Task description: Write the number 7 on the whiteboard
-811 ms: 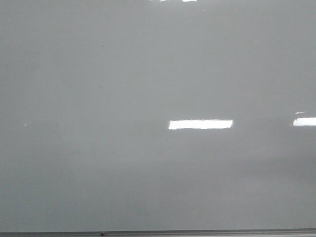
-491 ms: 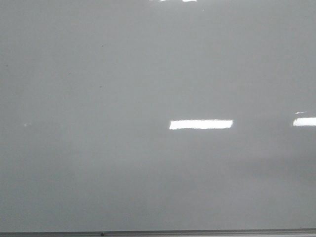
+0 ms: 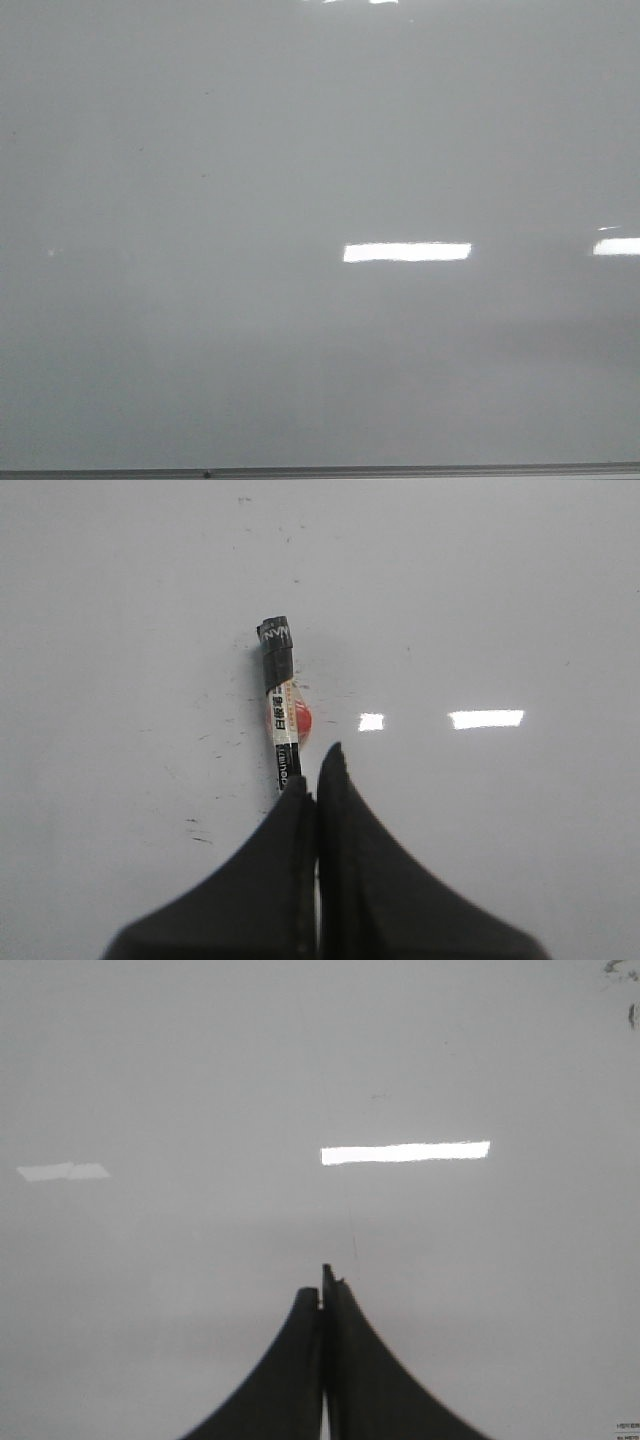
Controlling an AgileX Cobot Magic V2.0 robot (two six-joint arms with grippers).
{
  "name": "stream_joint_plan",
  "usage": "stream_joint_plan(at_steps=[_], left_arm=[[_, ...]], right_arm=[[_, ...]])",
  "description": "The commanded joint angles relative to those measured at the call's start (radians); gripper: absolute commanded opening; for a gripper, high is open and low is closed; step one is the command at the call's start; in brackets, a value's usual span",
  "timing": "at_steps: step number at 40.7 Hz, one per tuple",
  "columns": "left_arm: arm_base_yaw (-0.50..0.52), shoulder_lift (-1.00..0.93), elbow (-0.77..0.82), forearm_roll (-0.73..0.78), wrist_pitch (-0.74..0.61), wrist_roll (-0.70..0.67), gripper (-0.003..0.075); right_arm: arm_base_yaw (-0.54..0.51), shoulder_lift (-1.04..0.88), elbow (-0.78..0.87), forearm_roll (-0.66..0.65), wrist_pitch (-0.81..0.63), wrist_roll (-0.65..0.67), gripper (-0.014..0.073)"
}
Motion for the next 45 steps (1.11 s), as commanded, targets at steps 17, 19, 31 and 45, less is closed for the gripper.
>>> stream_joint_plan(at_steps=[17,19,31,45], left_arm=[[-0.005,-0.014,0.003,-0.006,-0.084,-0.007,-0.0020],[-0.005,-0.014,0.003,-0.006,-0.084,-0.007,-0.0020],[-0.005,-0.014,0.000,-0.006,-0.216,-0.007,-0.0020],[-0.005,0.085,-0.289,0.048,-0.053,-0.007,-0.0020]], right_arm=[[0.001,-0.012,-0.004,-0.003,-0.086,-0.003,-0.0069],[0.001,-0.012,-0.004,-0.003,-0.088,-0.003,-0.0069],[0.001,-0.012,-0.031,-0.003,-0.144,-0.003,-0.0069],[0.001,0.100,-0.361,-0.003,0.157,-0.003,-0.0058]])
